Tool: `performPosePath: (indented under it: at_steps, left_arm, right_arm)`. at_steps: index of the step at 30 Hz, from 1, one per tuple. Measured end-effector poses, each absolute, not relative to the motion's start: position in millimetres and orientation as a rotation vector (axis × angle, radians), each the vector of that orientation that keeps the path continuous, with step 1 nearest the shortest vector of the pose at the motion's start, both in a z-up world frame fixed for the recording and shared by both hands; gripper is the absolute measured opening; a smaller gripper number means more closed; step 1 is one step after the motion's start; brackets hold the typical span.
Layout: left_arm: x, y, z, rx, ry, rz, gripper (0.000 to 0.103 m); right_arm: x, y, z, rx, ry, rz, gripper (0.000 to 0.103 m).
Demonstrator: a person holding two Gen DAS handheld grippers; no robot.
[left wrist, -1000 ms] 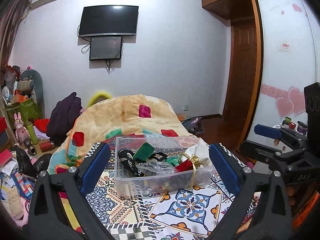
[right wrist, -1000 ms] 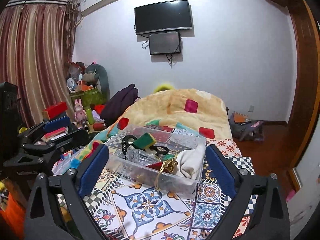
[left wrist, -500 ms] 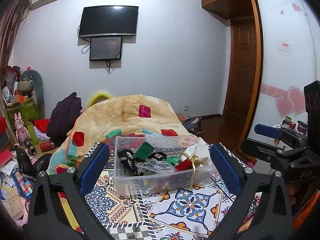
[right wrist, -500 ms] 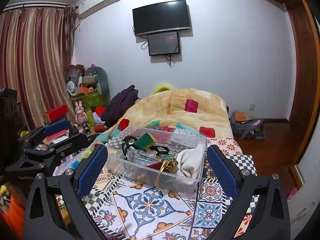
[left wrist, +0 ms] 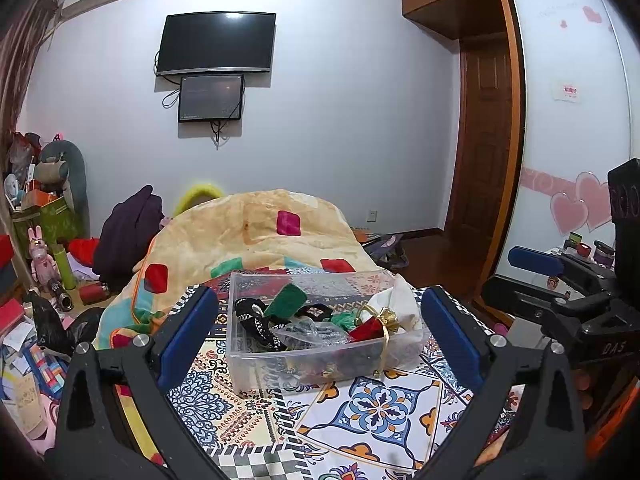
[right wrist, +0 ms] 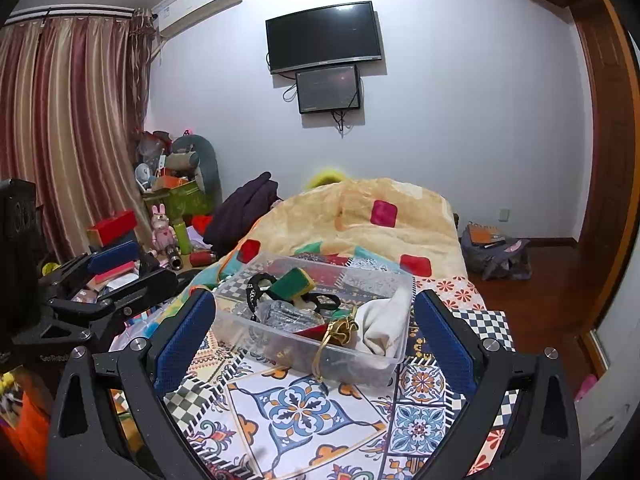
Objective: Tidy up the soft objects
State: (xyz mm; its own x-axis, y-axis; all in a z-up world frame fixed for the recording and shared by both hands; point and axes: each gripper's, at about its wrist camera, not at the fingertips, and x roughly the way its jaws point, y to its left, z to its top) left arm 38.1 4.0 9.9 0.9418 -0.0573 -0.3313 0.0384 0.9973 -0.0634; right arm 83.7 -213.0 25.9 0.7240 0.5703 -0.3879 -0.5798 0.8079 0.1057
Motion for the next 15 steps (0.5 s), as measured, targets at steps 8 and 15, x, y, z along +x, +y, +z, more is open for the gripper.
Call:
performPosePath:
  at_steps: [8,15]
  left_arm:
    - [36.2,3.4,10.5,-0.059,0.337,-0.055,0.103]
    - [36.7,1.5,11.2,-0.054,0.34,-0.058,0.103]
  right_arm:
    - [83.5,-213.3,27.4,-0.024,0.418,0.635,0.1]
    - [84.1,-214.1,28.3,-0.021,0.415,0.627,0.103]
